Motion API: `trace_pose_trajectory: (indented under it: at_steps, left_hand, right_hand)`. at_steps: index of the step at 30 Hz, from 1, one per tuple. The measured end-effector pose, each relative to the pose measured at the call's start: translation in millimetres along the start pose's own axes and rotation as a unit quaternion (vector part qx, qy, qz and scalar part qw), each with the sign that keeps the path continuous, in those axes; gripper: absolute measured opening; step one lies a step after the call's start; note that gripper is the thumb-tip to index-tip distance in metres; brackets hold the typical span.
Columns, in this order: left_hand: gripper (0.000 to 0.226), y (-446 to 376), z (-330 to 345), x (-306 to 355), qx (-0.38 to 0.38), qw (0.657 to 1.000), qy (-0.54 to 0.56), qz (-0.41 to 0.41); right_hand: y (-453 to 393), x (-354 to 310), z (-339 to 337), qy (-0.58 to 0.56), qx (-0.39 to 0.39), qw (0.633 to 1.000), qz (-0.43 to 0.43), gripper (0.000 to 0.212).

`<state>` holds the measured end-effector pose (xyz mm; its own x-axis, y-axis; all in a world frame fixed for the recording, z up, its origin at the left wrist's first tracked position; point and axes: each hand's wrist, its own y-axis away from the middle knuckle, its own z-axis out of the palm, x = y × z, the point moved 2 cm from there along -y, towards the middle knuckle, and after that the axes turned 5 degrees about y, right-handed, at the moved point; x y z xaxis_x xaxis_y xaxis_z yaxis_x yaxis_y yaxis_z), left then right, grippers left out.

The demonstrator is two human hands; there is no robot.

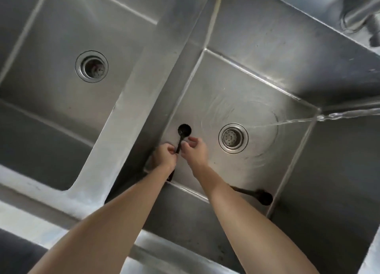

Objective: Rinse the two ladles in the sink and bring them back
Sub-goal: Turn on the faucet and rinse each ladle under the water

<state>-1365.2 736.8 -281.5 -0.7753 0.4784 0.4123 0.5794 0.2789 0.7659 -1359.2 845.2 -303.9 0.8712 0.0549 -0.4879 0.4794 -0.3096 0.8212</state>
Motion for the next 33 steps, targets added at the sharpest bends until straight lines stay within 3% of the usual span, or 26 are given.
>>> trace_pose_trajectory:
  at_steps: [5,10,16,22,29,33]
  left_hand:
    - [0.011,-9.8,-3.3,-4.9,-0.012,1.000,-0.007,-0.010]
    - [0.013,-4.2,-9.5,0.2,-0.061,0.998,0.011,0.002]
    - [0.016,24.4,-19.6,30.6,-0.118,0.989,0.060,0.069]
    - [0.020,69.6,-20.9,69.9,-0.194,0.972,0.036,0.130]
    - [0.016,113.6,-29.2,95.1,-0.285,0.950,0.107,0.069]
    - [0.016,121.5,-31.6,102.2,-0.262,0.944,0.198,0.035]
  right_hand:
    - [-9.1,-1.0,17.9,0.001,0.030,0.999,-0.014,0.026]
    - [1.8,-7.0,7.6,-0.015,0.042,0.999,-0.016,0.029]
    - [25.2,-34.9,-33.7,-0.060,0.051,0.997,-0.022,0.037]
    - [51.1,-62.2,-90.7,-0.114,0.077,0.989,-0.054,0.041]
    - [81.9,-89.2,-163.7,-0.276,0.119,0.953,-0.023,0.060]
    - [92.2,-96.3,-199.8,-0.346,0.143,0.927,-0.002,0.056]
